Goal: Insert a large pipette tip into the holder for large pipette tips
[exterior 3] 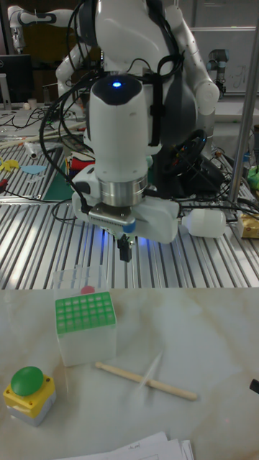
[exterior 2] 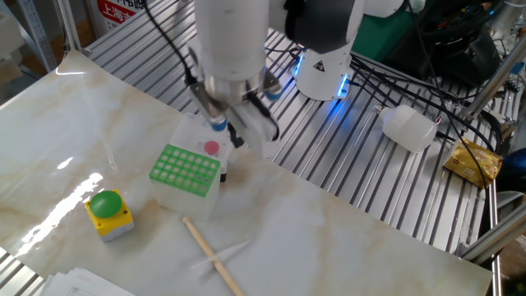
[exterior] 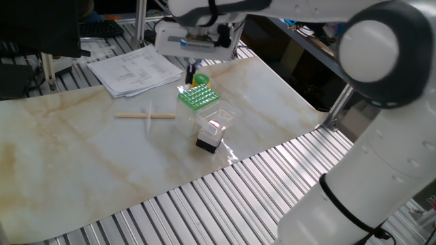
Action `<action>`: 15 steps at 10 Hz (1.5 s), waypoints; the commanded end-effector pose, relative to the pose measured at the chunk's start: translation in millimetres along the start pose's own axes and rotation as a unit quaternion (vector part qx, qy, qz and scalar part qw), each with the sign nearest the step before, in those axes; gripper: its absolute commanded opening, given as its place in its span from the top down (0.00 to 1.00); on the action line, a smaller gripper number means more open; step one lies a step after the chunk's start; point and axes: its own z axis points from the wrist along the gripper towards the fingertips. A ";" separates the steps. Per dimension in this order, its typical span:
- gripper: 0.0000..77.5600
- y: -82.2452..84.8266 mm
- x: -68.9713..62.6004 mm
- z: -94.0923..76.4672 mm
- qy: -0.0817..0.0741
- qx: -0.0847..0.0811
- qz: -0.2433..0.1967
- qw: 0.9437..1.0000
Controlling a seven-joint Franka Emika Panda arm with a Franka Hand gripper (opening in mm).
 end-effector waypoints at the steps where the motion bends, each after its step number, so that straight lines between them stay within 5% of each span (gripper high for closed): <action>1: 1.00 18.8 -25.9 -1.9 0.008 -0.010 0.014 1.000; 6: 1.00 31.5 -49.1 6.3 0.009 -0.014 0.022 1.000; 9: 1.00 37.6 -63.4 7.8 0.026 -0.024 0.028 0.999; 15: 1.00 39.2 -67.3 9.6 0.029 -0.027 0.031 0.999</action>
